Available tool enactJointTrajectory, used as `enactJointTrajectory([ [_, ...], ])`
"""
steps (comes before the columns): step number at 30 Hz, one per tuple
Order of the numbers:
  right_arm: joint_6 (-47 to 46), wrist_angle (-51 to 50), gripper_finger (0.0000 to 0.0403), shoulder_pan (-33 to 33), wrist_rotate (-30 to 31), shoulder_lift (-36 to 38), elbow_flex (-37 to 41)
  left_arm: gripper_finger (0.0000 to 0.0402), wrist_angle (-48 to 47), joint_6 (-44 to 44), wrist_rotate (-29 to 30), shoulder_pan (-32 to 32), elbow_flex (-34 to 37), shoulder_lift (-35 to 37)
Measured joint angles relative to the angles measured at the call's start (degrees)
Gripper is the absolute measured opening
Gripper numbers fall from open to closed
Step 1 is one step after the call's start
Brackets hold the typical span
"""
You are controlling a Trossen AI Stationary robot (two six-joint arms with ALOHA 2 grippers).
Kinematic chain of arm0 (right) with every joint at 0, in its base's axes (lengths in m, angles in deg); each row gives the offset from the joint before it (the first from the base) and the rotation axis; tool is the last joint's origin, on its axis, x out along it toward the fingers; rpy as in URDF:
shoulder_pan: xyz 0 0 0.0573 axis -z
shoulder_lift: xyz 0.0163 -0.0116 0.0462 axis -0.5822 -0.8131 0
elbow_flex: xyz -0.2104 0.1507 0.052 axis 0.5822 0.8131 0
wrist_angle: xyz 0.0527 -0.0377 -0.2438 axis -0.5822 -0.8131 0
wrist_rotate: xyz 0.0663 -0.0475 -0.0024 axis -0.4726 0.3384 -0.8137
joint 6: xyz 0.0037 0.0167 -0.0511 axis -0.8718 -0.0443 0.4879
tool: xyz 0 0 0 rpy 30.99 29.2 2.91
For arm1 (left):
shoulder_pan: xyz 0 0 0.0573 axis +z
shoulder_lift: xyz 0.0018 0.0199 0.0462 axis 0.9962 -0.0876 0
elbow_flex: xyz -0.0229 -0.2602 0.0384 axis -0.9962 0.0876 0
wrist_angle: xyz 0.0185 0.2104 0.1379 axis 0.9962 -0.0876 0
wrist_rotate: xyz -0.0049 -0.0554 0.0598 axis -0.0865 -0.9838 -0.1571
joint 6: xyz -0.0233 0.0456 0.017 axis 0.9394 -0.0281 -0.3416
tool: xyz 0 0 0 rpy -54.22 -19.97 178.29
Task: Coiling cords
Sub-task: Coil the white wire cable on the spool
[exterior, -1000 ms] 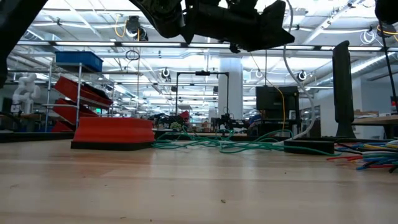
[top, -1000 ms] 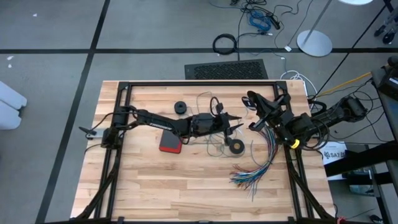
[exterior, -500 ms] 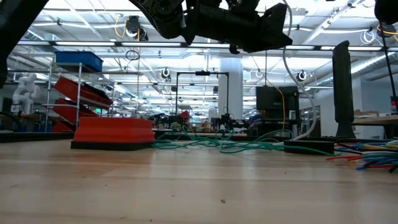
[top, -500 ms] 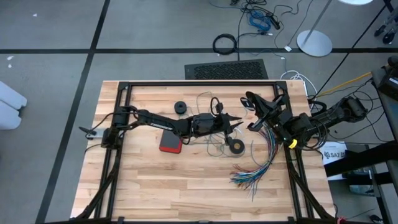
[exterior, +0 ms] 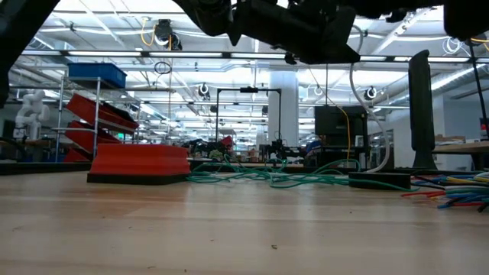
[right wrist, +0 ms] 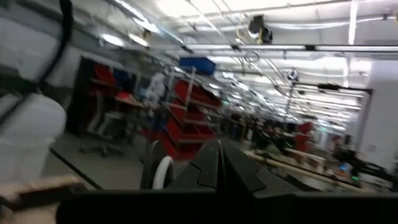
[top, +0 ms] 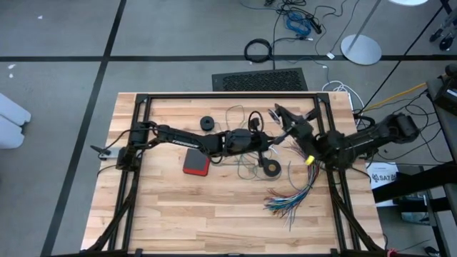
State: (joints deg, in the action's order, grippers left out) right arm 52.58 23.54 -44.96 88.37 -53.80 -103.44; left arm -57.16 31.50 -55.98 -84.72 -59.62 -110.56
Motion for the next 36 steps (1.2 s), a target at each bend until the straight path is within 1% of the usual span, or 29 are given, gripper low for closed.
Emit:
enactJointTrajectory([
  [5, 0.81, -3.62, 0.0, 0.95, 3.04, -2.02, 0.0, 0.0001, -1.42, -0.42, 0.34, -0.87, -0.28, 0.0],
  [8, -2.27, -8.55, 0.0, 0.84, 3.5, -2.16, 0.0, 0.0001, -2.9, -0.46, 1.19, -1.07, -0.31, 0.0],
  [12, -7.01, -14.64, 0.0, 0.49, 5.77, -2.12, 0.0, 0.0001, -4.47, -0.5, 1.64, -0.87, -0.3, 0.23],
  [15, -9.02, -16.81, 0.0, -0.49, 6.61, -1.95, 0.02, 0.0, -6.13, -1.48, 2.45, -0.92, -0.31, 0.65],
  [18, -8.92, -17.2, 0.0, -2.1, 7.75, -1.58, 0.02, 0.0, -8.75, -3.19, 4.41, -1.03, -0.29, 1.39],
  [22, -6.93, -18.15, 0.0, -4.39, 11.1, -0.92, 0.04, 0.0, -11.59, -3.42, 4.79, -1.1, -0.29, 2.87],
  [25, -6.52, -20.74, 0.0, -5.99, 13.42, 0.28, 0.04, 0.0, -13.22, -4.02, 4.77, -1.2, -0.29, 3.61],
  [30, -8.47, -28.29, 0.0, -7.82, 16.79, 2.31, 0.04, 0.0, -13.23, -5.98, 4.8, -2.23, -0.29, 5.26],
  [36, -16.66, -39.51, 0.0, -9.35, 16.76, 3.73, 0.04, 0.0, -14.58, -6.68, 5.11, -2.59, -0.29, 7.41],
])
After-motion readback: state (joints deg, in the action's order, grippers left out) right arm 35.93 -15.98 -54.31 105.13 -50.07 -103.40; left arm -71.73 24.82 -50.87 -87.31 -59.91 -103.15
